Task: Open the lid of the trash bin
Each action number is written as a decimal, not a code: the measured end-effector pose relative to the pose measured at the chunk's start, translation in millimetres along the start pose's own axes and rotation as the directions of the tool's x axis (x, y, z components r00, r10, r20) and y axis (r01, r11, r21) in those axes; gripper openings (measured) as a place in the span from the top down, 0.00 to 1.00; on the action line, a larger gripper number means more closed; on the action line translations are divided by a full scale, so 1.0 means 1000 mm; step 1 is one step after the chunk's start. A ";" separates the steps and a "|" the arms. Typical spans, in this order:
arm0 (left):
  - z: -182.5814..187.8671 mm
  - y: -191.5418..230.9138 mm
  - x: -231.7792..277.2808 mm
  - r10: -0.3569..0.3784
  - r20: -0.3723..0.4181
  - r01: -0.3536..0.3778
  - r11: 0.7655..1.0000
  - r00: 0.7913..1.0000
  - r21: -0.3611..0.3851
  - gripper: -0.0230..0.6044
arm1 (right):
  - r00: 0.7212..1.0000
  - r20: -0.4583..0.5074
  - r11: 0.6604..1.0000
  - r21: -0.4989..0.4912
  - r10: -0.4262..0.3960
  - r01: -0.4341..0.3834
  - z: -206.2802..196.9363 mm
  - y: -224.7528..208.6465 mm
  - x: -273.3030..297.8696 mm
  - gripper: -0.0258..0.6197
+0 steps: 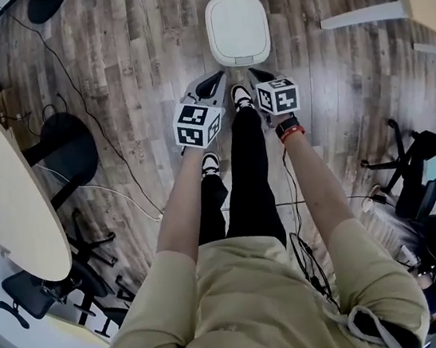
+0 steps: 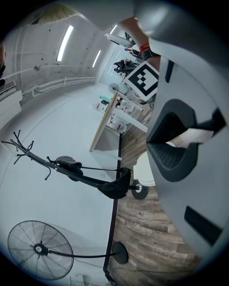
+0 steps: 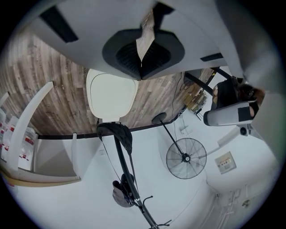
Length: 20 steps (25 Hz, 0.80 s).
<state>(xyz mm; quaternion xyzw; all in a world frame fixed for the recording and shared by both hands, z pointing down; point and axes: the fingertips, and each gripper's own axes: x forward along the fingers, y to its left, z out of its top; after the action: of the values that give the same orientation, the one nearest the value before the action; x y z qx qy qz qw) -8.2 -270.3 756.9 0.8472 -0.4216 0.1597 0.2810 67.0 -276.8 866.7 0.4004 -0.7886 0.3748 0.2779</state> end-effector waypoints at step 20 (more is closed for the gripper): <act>-0.047 0.039 0.043 0.023 0.003 -0.023 1.000 1.000 -0.010 0.93 | 0.997 -0.076 0.998 0.063 -0.023 0.028 -0.039 -0.044 0.087 0.94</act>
<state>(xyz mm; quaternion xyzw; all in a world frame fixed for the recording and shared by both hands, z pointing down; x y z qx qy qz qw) -15.2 -287.3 829.5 0.8412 -0.4325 0.1594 0.2828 63.5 -299.0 969.1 0.4048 -0.7598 0.4113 0.2994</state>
